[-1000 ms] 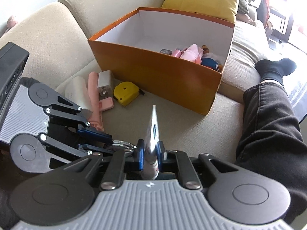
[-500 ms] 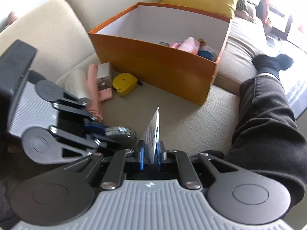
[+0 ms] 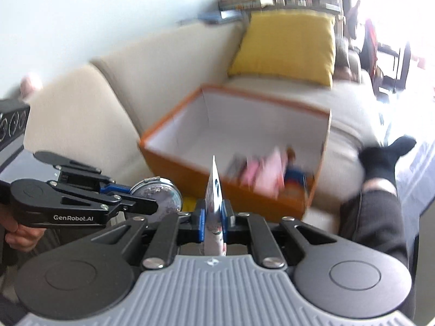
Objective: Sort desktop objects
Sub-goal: 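Carry the mirror and the Vaseline tube up over the orange box, then lower the Vaseline tube into the box and open the right gripper, then lower the glitter mirror into the box and open the left gripper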
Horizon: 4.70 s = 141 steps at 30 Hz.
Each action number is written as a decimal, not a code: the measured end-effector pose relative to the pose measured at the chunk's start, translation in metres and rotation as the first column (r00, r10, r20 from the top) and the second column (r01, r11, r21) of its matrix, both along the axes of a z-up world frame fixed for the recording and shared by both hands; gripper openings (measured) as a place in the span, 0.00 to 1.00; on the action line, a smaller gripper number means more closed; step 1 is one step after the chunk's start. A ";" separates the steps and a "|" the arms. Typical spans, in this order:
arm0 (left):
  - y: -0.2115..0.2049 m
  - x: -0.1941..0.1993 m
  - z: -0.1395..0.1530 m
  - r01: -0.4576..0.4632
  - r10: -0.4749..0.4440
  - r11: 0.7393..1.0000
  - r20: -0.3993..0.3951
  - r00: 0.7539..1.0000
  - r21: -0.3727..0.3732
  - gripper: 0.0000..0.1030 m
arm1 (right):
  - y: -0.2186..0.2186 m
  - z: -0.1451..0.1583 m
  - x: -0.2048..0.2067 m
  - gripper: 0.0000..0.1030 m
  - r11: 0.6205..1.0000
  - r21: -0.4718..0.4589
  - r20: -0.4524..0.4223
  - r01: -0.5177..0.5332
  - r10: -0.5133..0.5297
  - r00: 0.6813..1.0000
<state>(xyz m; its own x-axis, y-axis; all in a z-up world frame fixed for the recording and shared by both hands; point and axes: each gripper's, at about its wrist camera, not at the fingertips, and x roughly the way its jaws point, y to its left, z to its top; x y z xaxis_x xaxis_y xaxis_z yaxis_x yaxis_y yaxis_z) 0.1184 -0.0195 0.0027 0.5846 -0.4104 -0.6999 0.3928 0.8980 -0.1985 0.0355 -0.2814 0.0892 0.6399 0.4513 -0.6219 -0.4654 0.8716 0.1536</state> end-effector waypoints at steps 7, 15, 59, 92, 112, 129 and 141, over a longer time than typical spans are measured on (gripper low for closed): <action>0.030 0.045 0.037 -0.146 0.149 0.988 0.067 0.987 -0.051 0.15 | 0.030 0.027 0.048 0.12 0.998 0.060 0.098 0.027 -0.032 0.995; 0.052 0.092 0.029 -0.234 0.239 0.968 0.040 0.970 -0.091 0.15 | 0.075 0.010 0.102 0.12 0.999 0.034 0.078 0.022 -0.024 0.997; 0.078 0.105 -0.029 -0.247 0.241 0.966 -0.071 0.968 -0.083 0.15 | 0.116 -0.055 0.156 0.12 0.814 -0.295 -0.216 -0.501 0.454 0.864; 0.083 0.112 -0.031 -0.212 0.205 0.975 -0.095 0.974 -0.069 0.15 | 0.119 -0.049 0.177 0.34 0.463 -0.341 -0.293 -0.818 0.775 0.560; 0.032 0.169 -0.052 -0.068 0.061 0.998 -0.263 0.963 -0.017 0.15 | 0.071 -0.048 0.199 0.42 0.805 -0.337 -0.065 -0.488 0.498 0.865; 0.020 0.201 -0.086 -0.125 0.109 0.992 -0.443 0.890 -0.007 0.20 | 0.059 -0.054 0.202 0.42 0.828 -0.329 -0.032 -0.454 0.471 0.882; 0.005 0.206 -0.089 -0.091 0.149 0.984 -0.422 0.894 0.156 0.34 | 0.067 -0.064 0.204 0.42 0.822 -0.388 -0.069 -0.416 0.424 0.903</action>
